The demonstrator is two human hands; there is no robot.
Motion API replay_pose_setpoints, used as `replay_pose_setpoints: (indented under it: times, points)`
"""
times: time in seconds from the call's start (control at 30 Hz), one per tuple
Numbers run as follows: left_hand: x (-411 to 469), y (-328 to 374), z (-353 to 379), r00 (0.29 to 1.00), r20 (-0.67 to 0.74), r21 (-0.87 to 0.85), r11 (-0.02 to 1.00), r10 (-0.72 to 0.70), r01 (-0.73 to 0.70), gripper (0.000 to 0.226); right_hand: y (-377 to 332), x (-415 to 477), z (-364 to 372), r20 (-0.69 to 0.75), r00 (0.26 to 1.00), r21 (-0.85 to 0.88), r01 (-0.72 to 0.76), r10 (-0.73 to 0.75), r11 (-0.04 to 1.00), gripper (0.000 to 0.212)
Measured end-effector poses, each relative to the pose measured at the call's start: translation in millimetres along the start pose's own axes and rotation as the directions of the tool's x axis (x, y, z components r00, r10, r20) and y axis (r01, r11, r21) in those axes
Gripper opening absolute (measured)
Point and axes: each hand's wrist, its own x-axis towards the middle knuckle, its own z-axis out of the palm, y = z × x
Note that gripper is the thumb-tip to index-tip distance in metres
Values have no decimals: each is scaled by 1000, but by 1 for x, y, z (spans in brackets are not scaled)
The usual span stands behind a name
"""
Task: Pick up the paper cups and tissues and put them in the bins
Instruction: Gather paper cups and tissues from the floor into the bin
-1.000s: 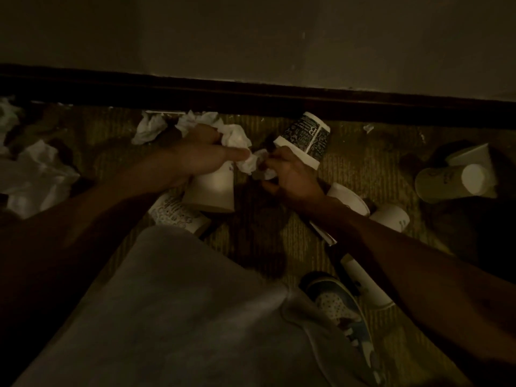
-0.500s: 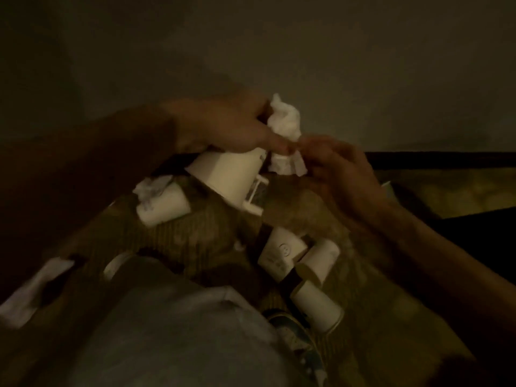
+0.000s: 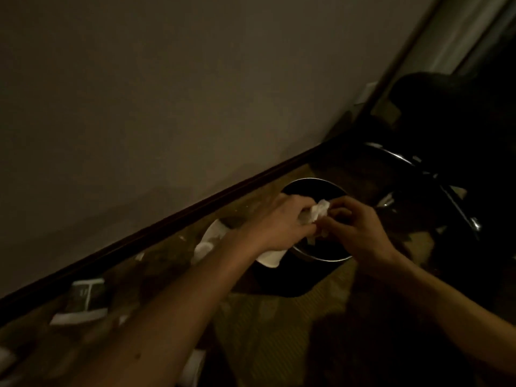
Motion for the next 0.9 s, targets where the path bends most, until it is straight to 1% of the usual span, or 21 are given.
replay_pose_setpoints:
  times: [0.07, 0.13, 0.2, 0.23, 0.27, 0.3, 0.33, 0.37, 0.43, 0.47, 0.53, 0.6, 0.63, 0.67, 0.73, 0.77, 0.8, 0.83, 0.9]
  points:
    - [19, -3, 30, 996, 92, -54, 998, -9, 14, 29, 30, 8, -15, -30, 999, -146, -23, 18, 989, 8]
    - [30, -10, 49, 986, 161, -95, 993, -52, 68, 43, 55, 16, -23, -9, 999, -300, -44, 43, 953, 7]
    - [38, -18, 58, 980, 167, -112, 985, -108, 128, 66, 77, 21, -26, 8, 999, -399, -39, 46, 916, 9]
    - [42, -22, 58, 974, 178, -145, 975, -140, 167, 76, 85, 23, -26, 23, 999, -430, -19, 32, 903, 6]
    - [45, -26, 56, 965, 195, -195, 957, -176, 214, 82, 90, 24, -26, 53, 998, -452, 10, 16, 892, 5]
    - [49, -29, 53, 956, 202, -252, 932, -212, 260, 80, 93, 25, -25, 102, 995, -465, 36, 13, 884, 7]
    - [53, -31, 49, 951, 185, -297, 908, -248, 294, 71, 93, 27, -25, 157, 987, -477, 52, 27, 877, 11]
    - [57, -32, 46, 950, 137, -324, 894, -280, 310, 58, 92, 29, -25, 198, 979, -493, 64, 41, 867, 16]
    - [66, -29, 39, 950, -4, -380, 879, -311, 286, 37, 88, 31, -28, 194, 980, -485, 53, 49, 873, 34]
    - [71, -26, 37, 950, -71, -414, 875, -305, 250, 32, 85, 32, -30, 171, 983, -418, 13, 65, 908, 40]
    - [77, -23, 35, 948, -165, -437, 881, -274, 179, 28, 77, 33, -33, 142, 985, -195, -68, 96, 978, 44]
    - [80, -22, 37, 950, -200, -422, 896, -240, 137, 24, 72, 35, -35, 135, 986, -9, -94, 94, 996, 43]
    - [81, -22, 39, 954, -203, -430, 895, -220, 115, 18, 71, 36, -34, 141, 986, 47, -100, 93, 994, 42]
    - [81, -22, 43, 960, -201, -450, 888, -197, 88, 11, 69, 37, -33, 148, 984, 63, -106, 96, 992, 39]
    - [79, -25, 57, 973, -160, -476, 876, -169, 73, 11, 68, 39, -29, 137, 986, 24, -102, 98, 994, 41]
    - [78, -28, 65, 978, -99, -484, 868, -182, 112, 12, 68, 40, -27, 121, 988, -25, -92, 94, 995, 43]
    - [78, -32, 74, 979, -28, -454, 875, -202, 167, 22, 70, 42, -26, 107, 991, -90, -76, 86, 993, 41]
    - [77, -36, 82, 976, 44, -375, 902, -212, 213, 33, 72, 44, -26, 99, 992, -149, -65, 80, 987, 37]
    - [76, -42, 91, 967, 155, -192, 954, -203, 231, 42, 78, 47, -26, 105, 991, -219, -60, 85, 974, 32]
